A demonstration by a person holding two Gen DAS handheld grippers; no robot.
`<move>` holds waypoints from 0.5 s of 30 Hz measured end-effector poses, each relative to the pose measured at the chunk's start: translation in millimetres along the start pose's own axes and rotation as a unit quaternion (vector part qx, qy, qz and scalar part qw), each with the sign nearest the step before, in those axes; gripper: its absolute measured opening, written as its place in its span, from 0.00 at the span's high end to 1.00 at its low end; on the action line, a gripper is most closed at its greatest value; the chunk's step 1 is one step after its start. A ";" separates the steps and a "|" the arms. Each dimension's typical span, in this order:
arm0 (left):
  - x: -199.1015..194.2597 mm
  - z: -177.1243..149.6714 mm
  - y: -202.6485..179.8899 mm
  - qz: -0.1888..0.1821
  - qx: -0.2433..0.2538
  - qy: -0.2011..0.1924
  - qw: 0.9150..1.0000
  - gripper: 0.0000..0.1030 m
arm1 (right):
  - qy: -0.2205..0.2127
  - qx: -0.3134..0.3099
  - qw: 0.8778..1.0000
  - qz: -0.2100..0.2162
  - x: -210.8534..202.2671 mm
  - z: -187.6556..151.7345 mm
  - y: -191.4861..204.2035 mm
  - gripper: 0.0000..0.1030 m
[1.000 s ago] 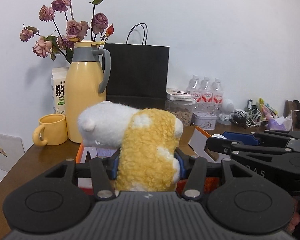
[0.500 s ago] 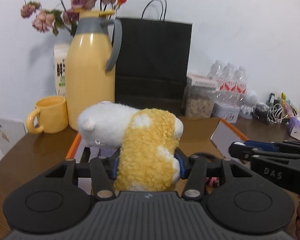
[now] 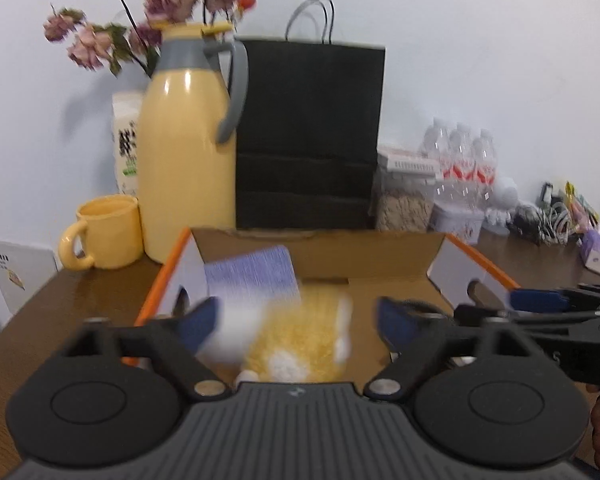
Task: Organize objects
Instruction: 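Lower the plush toy and the cable into the box while opening both tools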
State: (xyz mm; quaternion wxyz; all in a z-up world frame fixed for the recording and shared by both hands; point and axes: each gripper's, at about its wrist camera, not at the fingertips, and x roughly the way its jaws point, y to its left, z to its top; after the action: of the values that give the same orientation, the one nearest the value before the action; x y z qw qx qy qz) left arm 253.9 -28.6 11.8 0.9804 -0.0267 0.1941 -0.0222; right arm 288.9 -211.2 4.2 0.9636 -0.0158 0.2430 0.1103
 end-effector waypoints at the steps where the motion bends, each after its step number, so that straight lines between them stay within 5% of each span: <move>1: -3.4 0.5 0.5 0.003 -0.001 -0.012 1.000 0.00 | -0.005 0.001 1.000 -0.003 -1.4 -0.2 -0.7 0.25; 4: -8.3 3.3 2.8 0.008 -0.008 -0.023 1.000 0.00 | -0.019 0.001 1.000 -0.010 -5.9 -0.3 -0.8 0.11; 15: -22.5 2.3 8.5 0.001 -0.016 -0.035 0.999 0.00 | -0.046 0.004 0.999 -0.015 -24.7 1.7 -0.9 0.10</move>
State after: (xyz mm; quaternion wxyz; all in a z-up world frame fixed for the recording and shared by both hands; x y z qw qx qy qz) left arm 234.3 -18.8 22.0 0.9861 -0.0430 0.1598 -0.0174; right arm 268.7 -217.0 17.3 0.9753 -0.0102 0.1985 0.0959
